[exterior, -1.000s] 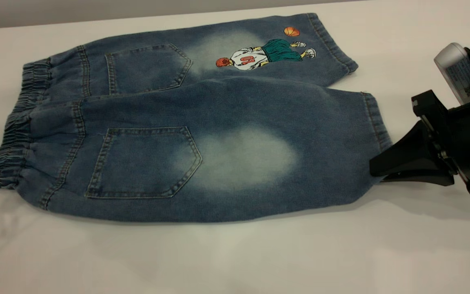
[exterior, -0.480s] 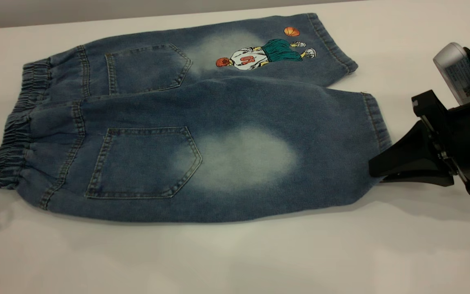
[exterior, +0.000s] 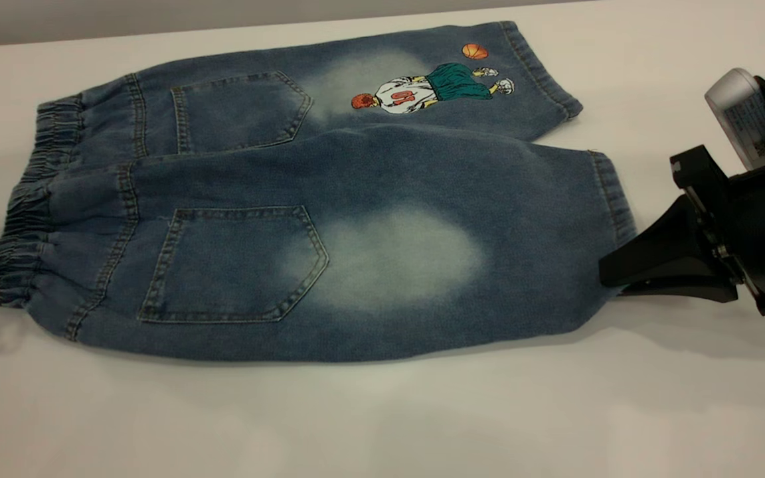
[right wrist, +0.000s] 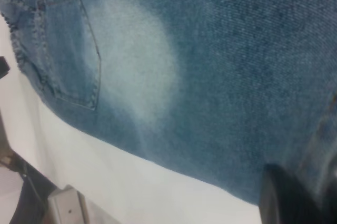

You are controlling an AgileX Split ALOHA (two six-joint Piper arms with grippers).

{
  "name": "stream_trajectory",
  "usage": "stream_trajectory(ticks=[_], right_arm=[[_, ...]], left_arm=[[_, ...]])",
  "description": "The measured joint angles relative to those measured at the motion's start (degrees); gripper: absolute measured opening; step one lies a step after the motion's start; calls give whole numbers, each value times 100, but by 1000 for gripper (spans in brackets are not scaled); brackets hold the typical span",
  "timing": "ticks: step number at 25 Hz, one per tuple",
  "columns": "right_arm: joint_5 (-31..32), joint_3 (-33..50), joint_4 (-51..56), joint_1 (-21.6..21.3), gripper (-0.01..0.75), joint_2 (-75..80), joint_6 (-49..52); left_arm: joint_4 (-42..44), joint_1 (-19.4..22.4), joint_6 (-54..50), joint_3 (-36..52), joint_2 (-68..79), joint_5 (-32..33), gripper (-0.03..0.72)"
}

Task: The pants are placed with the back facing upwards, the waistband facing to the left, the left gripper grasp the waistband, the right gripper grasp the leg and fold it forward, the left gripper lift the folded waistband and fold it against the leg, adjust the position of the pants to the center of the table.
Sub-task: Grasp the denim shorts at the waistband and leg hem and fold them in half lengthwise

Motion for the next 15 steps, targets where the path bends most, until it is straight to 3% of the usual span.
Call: stream_trajectory(ticks=[11, 15], right_arm=[[63, 0, 0, 0, 15, 0, 0], [63, 0, 0, 0, 15, 0, 0]], left_arm=[[-173, -5, -74, 15, 0, 11, 349], [-173, -5, -74, 15, 0, 16, 412]])
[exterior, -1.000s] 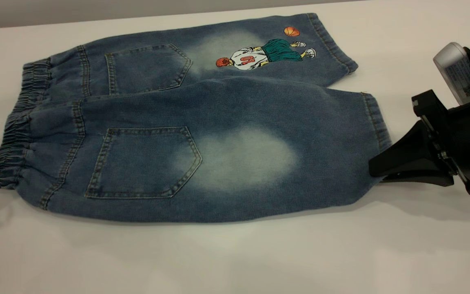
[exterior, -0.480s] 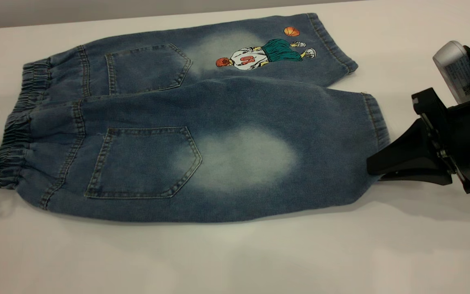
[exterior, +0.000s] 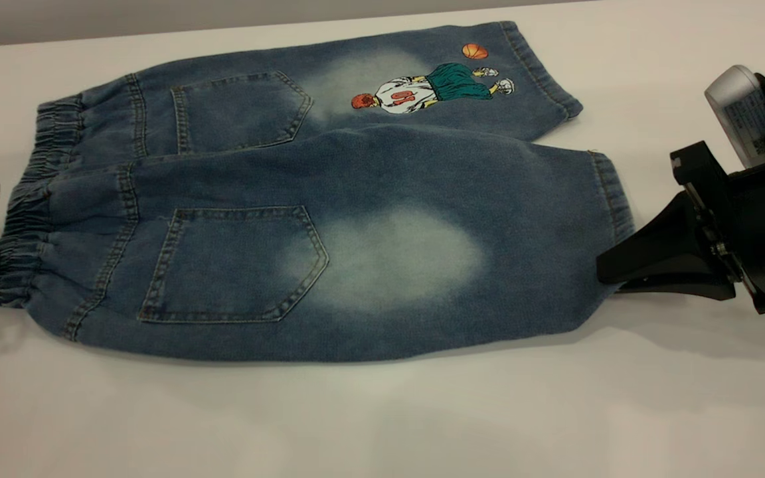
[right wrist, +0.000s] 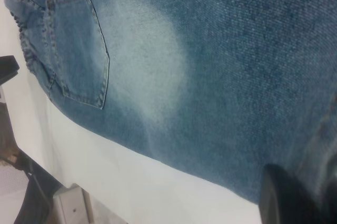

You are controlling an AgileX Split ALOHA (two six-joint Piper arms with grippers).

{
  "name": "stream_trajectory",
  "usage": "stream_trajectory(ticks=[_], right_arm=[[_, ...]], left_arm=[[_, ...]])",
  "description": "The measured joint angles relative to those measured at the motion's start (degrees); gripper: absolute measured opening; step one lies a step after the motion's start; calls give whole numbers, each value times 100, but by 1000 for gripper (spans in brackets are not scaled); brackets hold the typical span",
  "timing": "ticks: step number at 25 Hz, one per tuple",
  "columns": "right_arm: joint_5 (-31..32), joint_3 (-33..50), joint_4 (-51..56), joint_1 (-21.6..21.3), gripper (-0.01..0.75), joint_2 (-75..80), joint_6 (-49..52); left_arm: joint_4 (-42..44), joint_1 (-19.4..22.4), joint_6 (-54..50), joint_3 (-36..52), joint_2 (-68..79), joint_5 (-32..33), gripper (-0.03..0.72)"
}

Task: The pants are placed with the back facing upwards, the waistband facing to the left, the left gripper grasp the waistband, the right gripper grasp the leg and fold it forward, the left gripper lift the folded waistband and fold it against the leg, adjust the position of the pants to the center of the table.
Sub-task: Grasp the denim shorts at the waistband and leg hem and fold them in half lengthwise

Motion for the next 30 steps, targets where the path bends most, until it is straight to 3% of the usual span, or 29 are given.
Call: stream_trajectory(ticks=[7, 18, 25, 30], right_arm=[[-5, 0, 0, 0, 15, 0, 0], [38, 0, 5, 0, 15, 0, 0], [38, 0, 5, 0, 15, 0, 0], [38, 0, 0, 0, 15, 0, 0]], left_arm=[[0, 0, 0, 0, 207, -11, 560], [-306, -33, 0, 0, 282, -156, 572], [-306, -487, 12, -121, 282, -240, 572], [-306, -520, 12, -122, 382, -176, 572]])
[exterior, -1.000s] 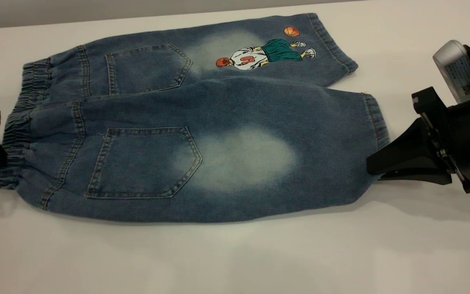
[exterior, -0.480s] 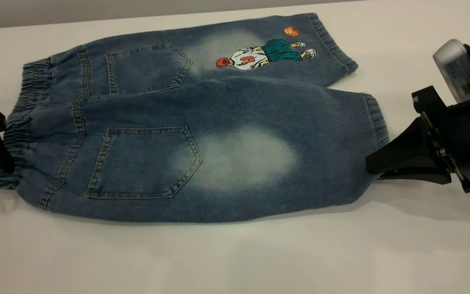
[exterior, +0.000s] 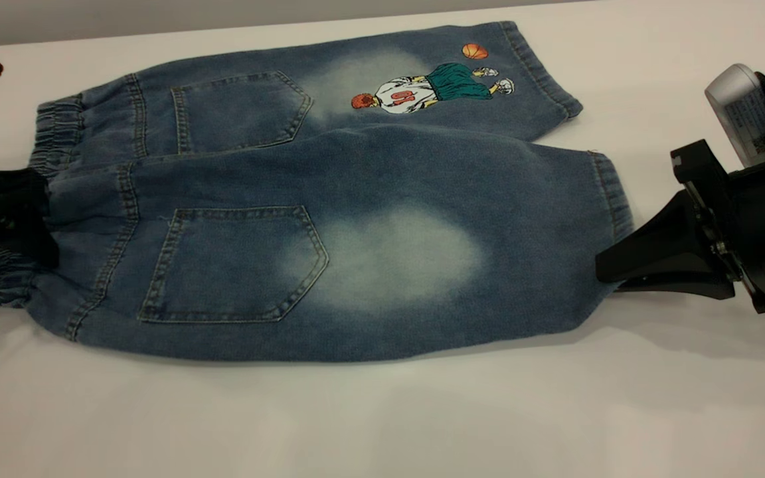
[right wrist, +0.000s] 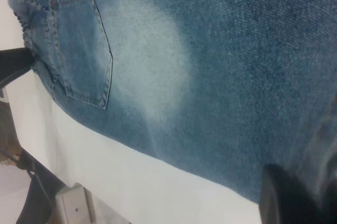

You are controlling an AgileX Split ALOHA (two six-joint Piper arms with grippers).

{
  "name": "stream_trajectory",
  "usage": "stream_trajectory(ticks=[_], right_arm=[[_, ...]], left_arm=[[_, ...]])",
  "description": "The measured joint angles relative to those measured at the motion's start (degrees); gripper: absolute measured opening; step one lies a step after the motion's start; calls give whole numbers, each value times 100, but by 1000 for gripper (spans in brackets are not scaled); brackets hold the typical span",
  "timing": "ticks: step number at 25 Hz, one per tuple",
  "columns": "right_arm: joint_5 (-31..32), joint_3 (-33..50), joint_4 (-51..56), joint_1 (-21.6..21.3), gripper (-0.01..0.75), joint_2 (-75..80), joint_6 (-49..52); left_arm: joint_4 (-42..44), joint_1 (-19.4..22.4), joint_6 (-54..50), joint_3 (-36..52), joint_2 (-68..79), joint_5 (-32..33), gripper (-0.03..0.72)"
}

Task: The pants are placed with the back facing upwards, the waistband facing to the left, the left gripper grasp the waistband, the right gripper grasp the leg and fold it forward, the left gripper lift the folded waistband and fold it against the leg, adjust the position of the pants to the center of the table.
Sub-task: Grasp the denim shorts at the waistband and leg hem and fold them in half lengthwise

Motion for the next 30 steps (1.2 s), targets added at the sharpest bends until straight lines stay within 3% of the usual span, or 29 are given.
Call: stream_trajectory(ticks=[11, 14, 21, 27, 30], right_arm=[[79, 0, 0, 0, 15, 0, 0], [84, 0, 0, 0, 15, 0, 0], [108, 0, 0, 0, 15, 0, 0], [473, 0, 82, 0, 15, 0, 0], [663, 0, 108, 0, 15, 0, 0]], left_arm=[[-148, 5, 13, -4, 314, -128, 555], [-162, 5, 13, -4, 324, -153, 482], [-209, 4, 2, -4, 338, -123, 156], [-167, 9, 52, -65, 333, 63, 148], [-142, 9, 129, -225, 333, 476, 148]])
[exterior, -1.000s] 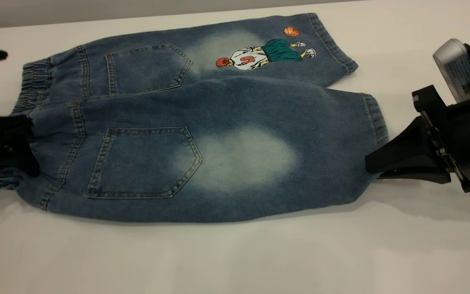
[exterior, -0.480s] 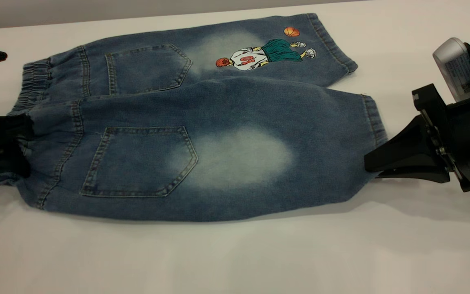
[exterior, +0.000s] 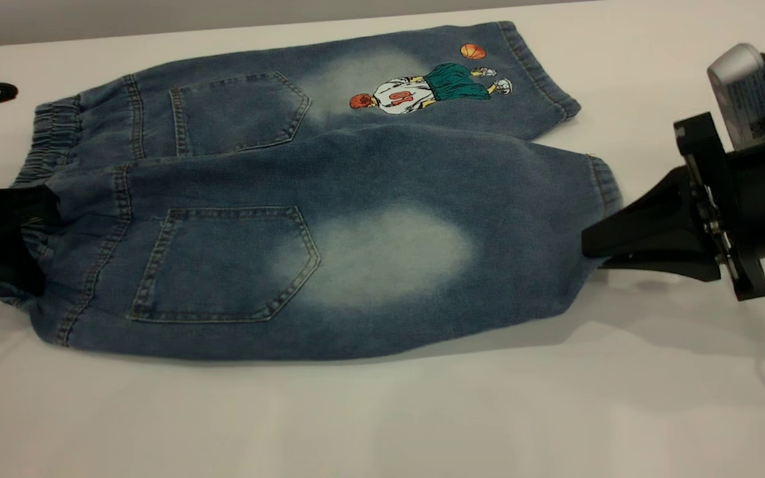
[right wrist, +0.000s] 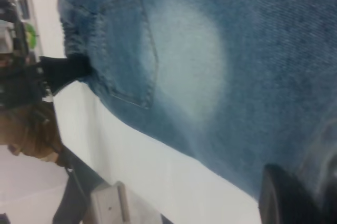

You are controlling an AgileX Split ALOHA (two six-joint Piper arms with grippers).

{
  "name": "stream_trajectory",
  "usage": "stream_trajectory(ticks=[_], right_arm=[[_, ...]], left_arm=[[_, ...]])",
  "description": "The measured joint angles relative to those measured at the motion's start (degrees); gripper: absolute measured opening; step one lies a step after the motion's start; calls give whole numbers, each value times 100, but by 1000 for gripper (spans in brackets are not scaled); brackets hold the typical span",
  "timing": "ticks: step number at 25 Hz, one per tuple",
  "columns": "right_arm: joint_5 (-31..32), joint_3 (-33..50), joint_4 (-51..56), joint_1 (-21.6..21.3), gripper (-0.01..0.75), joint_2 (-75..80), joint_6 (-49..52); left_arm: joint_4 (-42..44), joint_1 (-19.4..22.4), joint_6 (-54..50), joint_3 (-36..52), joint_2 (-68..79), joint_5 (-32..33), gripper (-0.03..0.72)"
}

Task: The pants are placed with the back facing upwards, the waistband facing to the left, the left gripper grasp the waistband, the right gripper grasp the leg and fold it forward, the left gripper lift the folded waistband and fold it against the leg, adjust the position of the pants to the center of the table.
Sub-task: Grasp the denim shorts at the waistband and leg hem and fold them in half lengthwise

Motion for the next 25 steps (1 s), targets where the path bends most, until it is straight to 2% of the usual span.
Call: stream_trajectory(ticks=[14, 21, 25], right_arm=[[63, 0, 74, 0, 15, -673, 6], [35, 1, 63, 0, 15, -1277, 6], [15, 57, 63, 0, 15, -1672, 0]], left_arm=[[-69, -22, 297, -841, -58, 1634, 148], [-609, -22, 876, -841, -686, 2009, 148], [-626, -22, 881, -841, -1177, 2256, 148]])
